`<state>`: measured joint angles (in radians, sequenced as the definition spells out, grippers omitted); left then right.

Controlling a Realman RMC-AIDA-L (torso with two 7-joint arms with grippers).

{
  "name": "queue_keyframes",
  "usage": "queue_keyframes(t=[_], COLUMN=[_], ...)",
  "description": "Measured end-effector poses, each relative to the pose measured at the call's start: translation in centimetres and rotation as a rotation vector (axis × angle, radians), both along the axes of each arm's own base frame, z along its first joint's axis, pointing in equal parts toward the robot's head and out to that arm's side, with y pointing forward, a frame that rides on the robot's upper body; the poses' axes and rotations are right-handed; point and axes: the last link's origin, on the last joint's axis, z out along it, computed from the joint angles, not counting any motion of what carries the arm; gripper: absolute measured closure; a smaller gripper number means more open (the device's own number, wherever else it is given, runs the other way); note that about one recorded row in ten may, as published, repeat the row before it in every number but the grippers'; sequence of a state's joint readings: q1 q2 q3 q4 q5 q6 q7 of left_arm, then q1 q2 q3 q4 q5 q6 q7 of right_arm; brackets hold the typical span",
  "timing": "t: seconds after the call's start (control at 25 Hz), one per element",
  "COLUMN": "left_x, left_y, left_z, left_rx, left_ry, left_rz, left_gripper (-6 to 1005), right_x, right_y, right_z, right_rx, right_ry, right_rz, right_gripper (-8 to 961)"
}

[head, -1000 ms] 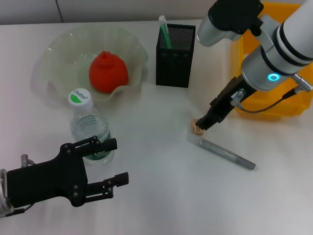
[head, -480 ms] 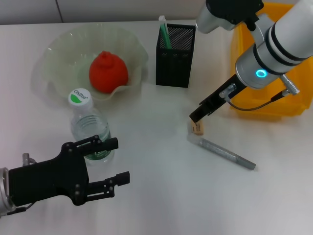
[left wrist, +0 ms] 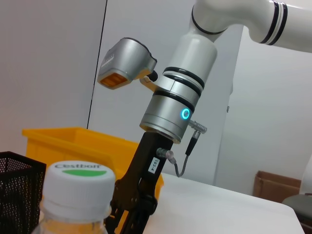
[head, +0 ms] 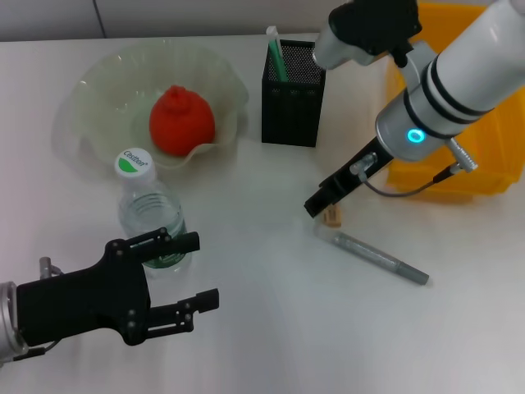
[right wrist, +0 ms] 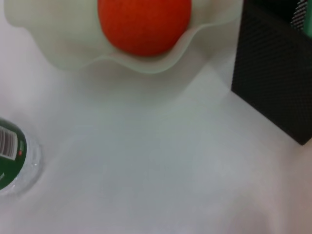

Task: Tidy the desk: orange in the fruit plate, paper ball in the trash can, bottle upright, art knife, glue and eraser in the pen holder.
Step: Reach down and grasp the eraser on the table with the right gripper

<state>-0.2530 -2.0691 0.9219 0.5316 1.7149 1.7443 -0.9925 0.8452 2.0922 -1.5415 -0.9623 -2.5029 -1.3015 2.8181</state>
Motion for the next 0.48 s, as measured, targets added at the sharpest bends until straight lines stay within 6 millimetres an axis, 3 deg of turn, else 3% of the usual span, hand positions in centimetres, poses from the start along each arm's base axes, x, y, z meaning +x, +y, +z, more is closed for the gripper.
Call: queue_keyframes(t=[0.48], left_x=[-0.04], left_y=[-0.09], left_z=[-0.17], left_rx=[-0.003], left_ry=[-0.004], left_rz=[0.005], left_gripper=[215], right_x=[0.63], right_y=[-0.22], right_z=[-0.77], right_rx=[-0.018], right_ry=[-0.024], right_rz=[-0.013], right_gripper=[290])
